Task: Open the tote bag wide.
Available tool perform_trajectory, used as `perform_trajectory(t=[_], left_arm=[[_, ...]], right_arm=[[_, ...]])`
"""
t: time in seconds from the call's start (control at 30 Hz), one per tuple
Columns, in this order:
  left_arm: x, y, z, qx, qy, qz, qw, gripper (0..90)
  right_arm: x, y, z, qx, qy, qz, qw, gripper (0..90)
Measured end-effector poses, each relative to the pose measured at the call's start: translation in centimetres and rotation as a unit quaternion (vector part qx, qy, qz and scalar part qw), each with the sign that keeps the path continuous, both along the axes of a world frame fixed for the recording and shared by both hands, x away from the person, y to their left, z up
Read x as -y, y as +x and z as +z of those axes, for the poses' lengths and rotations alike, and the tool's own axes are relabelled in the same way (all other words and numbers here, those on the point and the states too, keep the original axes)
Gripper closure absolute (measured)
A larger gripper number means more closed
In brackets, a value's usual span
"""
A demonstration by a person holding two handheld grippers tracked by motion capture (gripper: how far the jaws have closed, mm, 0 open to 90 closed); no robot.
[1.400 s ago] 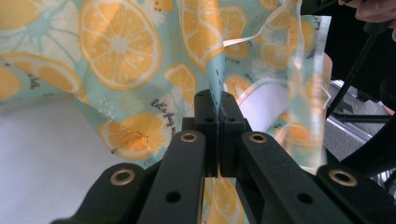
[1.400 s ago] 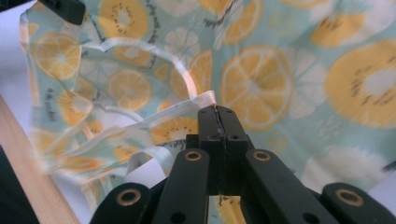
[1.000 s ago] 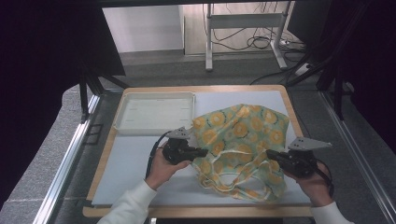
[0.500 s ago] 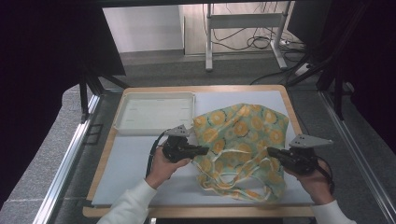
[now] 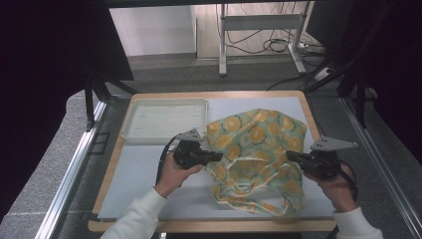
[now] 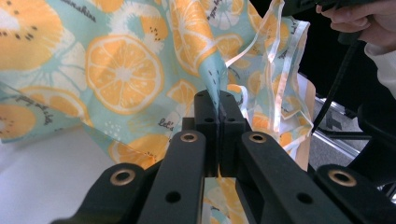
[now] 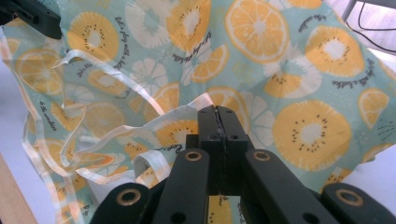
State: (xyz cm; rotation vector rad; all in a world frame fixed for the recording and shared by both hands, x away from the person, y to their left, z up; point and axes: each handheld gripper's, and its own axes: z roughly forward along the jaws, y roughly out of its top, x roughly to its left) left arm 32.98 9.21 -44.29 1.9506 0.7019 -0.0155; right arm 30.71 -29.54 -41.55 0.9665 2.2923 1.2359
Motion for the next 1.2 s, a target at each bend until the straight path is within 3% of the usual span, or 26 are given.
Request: perform_trajectory(t=[0.27, 0.63, 1.2], left_arm=[[0.0, 0.5, 0.6, 0.002, -0.006, 0.002, 1.0000, 89.7], [-0.3, 1.1, 2.2, 0.007, -0.019, 0.011, 0.9997, 89.7], [-0.6, 2.3, 3.9, 0.011, -0.026, 0.019, 0.9994, 89.7]], right_arm=[[0.3, 0.8, 1.0, 0.009, 0.003, -0.003, 0.9999, 89.6], [0.3, 1.9, 4.0, 0.034, 0.006, -0.006, 0.9994, 89.6], [0.3, 3.0, 6.8, 0.055, -0.001, -0.018, 0.9983, 89.5]])
